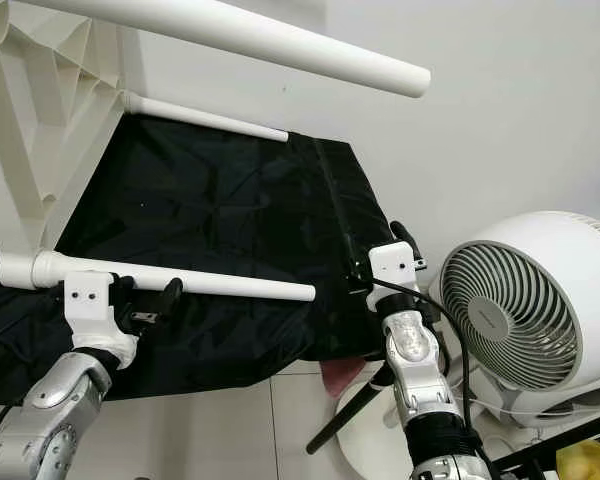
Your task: Building children table
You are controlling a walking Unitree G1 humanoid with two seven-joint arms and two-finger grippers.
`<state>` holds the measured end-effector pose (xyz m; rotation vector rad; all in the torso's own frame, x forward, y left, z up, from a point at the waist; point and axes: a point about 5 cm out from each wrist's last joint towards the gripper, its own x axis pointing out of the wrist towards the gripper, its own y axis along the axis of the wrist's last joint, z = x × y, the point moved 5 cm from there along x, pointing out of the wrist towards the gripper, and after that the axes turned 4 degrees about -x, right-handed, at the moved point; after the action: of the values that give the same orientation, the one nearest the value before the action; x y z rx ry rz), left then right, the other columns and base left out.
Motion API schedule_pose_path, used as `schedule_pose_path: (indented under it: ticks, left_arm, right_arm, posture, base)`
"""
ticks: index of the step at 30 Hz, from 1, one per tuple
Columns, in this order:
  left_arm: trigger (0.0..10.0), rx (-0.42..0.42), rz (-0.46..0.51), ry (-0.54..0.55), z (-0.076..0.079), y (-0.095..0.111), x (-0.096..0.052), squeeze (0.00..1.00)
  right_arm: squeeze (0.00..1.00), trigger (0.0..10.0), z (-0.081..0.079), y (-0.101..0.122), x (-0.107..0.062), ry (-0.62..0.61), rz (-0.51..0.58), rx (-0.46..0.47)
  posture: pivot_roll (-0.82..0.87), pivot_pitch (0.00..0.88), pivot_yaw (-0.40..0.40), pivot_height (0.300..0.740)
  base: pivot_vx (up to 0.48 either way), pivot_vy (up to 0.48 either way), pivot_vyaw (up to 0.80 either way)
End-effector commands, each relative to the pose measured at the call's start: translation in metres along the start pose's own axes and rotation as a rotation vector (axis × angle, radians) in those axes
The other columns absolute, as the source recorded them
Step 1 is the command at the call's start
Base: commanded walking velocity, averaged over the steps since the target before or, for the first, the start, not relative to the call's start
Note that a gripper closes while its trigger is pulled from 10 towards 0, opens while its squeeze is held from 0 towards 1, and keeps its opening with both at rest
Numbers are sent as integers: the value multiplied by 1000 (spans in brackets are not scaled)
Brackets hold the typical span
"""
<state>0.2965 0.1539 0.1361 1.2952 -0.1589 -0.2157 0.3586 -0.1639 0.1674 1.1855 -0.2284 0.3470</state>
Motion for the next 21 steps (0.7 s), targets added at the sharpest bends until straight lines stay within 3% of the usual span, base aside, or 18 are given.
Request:
schedule_pose_path:
  ticks: [1,2,3,4,5,10,11,14,17,21]
  left_arm:
    - [10000,-113,-25,-71,9,-2,-3,0]
    - [10000,-187,-28,-58,8,-1,-4,0]
    - [10000,-187,-28,-58,8,-1,-4,0]
    - [10000,-250,-33,-55,10,-1,-5,0]
    - [10000,-282,-40,-56,12,-1,-6,0]
    - [10000,-319,-55,-54,15,-4,-6,0]
    - [10000,-318,-59,-19,11,-6,-3,0]
    - [10000,-317,-64,14,6,-6,1,0]
    - [10000,-316,-56,72,-4,-1,13,0]
    - [10000,-310,-52,77,-6,2,16,0]
  right_arm:
    - [1000,10000,15,12,4,-42,51,-64]
    - [1000,10000,19,22,7,-57,87,-116]
    - [1000,10000,19,22,7,-57,87,-116]
    - [200,10000,24,34,11,-79,125,-185]
    - [0,10000,29,45,15,-100,160,-222]
    - [0,10000,36,64,20,-133,223,-279]
    - [0,10000,30,78,23,-104,276,-297]
    - [0,10000,24,91,25,-72,322,-317]
    - [0,10000,5,116,28,9,432,-400]
    - [0,10000,-6,124,27,44,484,-459]
  posture:
    - [80,37,-189,740]
    - [82,40,-188,740]
    - [82,40,-188,740]
    - [81,39,-186,740]
    - [82,41,-185,740]
    - [82,43,-185,740]
    - [81,41,-183,740]
    - [78,36,-183,740]
    - [71,28,-181,740]
    - [69,24,-181,740]
  base:
    - [0,0,0]
    - [0,0,0]
    - [0,0,0]
    - [0,0,0]
    - [0,0,0]
    - [0,0,0]
    - [0,0,0]
    - [0,0,0]
    - [0,0,0]
    - [0,0,0]
